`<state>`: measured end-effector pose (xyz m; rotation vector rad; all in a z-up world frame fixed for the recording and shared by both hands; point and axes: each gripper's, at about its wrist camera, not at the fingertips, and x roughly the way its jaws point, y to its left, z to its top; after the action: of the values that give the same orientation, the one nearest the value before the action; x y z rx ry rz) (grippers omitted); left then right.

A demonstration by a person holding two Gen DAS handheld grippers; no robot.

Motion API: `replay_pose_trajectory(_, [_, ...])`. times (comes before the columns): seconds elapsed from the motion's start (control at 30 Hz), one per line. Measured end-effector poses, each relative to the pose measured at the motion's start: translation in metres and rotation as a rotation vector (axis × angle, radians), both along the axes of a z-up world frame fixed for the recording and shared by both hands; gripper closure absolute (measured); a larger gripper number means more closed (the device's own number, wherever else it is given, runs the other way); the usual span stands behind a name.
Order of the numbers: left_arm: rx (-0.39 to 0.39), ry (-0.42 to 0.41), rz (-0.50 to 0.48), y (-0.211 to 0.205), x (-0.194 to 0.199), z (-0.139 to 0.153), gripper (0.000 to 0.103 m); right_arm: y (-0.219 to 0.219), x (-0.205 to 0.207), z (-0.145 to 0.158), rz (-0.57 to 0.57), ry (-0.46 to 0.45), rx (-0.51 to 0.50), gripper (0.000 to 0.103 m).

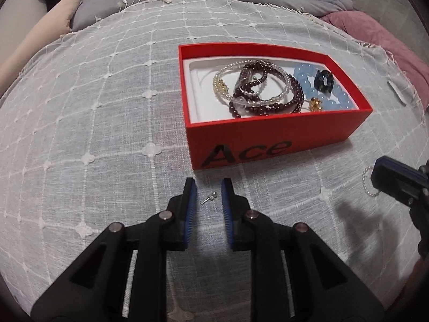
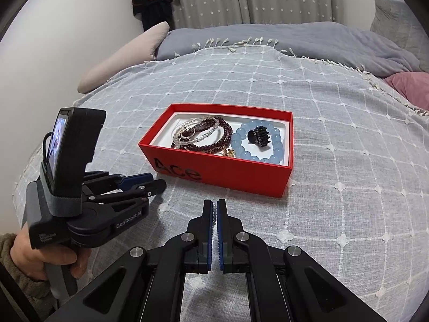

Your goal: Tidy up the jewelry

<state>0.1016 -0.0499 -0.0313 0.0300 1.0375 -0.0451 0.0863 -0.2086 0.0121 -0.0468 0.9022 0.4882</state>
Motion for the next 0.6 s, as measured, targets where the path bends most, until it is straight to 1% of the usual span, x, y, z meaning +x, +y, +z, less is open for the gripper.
replay_pose_trajectory(0.03, [0.001,0.001,0.001,0.0,0.0,0.0,0.092,0.0,0.0,0.0,-0.001,0.0,0.0,0.1])
replay_pose_trajectory(0.07, [0.004,0.004,0.002,0.001,0.0,0.0,0.096,0.0,0.0,0.0,-0.001,0.001,0.001,0.1])
replay_pose_trajectory(0.2, [-0.001,0.008,0.002,0.002,-0.001,0.001,0.096,0.0,0.0,0.0,-0.001,0.001,0.001,0.1])
replay_pose_trajectory(0.43, [-0.034,0.014,0.023,0.008,-0.002,0.007,0.096,-0.001,0.0,0.0,-0.001,0.0,0.001,0.1])
replay_pose_trajectory(0.6, [-0.083,-0.015,0.015,0.011,-0.01,0.027,0.096,-0.004,0.0,0.006,0.004,-0.01,0.012,0.1])
